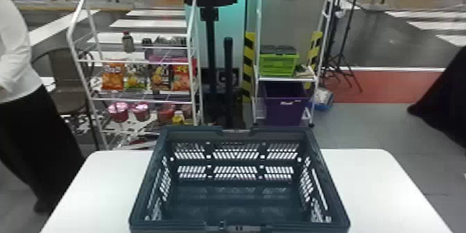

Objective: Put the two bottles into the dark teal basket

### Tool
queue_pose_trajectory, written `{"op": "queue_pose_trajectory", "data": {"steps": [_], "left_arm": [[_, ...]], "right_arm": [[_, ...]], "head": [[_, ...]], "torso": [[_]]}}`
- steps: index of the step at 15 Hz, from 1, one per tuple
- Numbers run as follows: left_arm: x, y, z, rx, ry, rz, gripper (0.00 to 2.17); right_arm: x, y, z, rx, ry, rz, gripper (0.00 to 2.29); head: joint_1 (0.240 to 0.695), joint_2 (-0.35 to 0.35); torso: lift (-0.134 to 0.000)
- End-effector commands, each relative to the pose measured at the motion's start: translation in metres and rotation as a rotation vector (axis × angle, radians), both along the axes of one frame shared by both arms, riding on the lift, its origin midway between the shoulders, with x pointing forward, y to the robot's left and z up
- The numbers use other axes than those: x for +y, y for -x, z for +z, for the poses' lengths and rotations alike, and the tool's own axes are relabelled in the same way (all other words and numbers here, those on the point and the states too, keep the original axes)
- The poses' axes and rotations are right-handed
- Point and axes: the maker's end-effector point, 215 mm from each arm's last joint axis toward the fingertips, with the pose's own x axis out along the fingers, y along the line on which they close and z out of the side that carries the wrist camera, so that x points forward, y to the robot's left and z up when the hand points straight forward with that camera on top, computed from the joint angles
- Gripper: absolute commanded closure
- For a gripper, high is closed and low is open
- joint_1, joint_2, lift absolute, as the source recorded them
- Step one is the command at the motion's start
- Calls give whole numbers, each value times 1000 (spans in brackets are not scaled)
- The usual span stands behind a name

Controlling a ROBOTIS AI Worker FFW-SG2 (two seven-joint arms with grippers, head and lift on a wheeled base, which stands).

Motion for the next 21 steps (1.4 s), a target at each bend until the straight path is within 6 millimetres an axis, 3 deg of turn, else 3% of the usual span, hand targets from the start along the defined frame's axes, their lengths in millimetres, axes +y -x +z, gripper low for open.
{"op": "queue_pose_trajectory", "data": {"steps": [1,8,11,15,17,21], "left_arm": [[0,1,-2,4,1,3,2098],[-1,2,-1,2,-1,-12,2098],[-1,1,-4,7,-4,-20,2098],[-2,2,-8,11,-4,-25,2098],[-1,1,-8,2,-4,-26,2098],[5,-4,-12,-2,5,-23,2098]], "right_arm": [[0,-1,0,-1,-2,-4,1588],[4,1,4,-5,4,-4,1588],[6,-8,20,-26,3,-8,1588],[6,-42,46,-7,-1,-23,1588],[9,-64,38,73,6,-18,1592],[24,-104,54,146,17,-6,1588]], "head": [[499,0],[499,0],[499,0],[499,0],[499,0],[499,0]], "torso": [[0],[0],[0],[0],[0],[0]]}}
